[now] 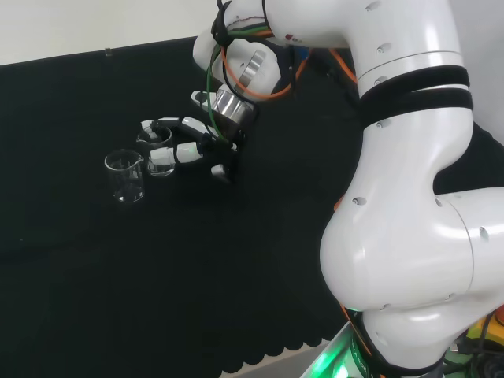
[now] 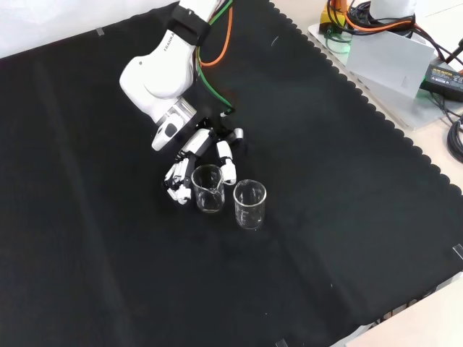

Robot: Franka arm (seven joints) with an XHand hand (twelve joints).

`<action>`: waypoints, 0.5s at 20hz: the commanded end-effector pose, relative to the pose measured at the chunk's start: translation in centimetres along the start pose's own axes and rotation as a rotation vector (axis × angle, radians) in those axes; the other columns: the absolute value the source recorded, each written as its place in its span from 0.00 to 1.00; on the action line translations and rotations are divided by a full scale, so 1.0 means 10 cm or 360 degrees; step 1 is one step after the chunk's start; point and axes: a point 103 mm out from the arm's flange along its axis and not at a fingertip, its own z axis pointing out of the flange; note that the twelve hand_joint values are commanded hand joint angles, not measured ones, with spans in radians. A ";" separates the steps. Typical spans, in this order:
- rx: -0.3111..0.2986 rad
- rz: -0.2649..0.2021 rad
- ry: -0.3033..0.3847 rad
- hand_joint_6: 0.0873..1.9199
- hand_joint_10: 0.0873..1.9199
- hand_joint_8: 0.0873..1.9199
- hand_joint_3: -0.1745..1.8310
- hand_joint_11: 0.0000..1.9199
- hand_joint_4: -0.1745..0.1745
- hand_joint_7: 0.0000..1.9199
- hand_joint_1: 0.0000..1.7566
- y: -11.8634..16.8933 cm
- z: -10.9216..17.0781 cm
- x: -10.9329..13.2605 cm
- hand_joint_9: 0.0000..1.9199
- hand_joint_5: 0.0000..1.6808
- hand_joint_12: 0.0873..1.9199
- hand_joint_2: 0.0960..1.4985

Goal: Pick up the beaker on the right.

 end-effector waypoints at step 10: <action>-0.0148 0.0036 -0.0165 0.32 0.33 0.20 0.00 0.48 0.31 0.70 0.73 0.03 -0.18 0.19 0.65 0.71 0.47 0.69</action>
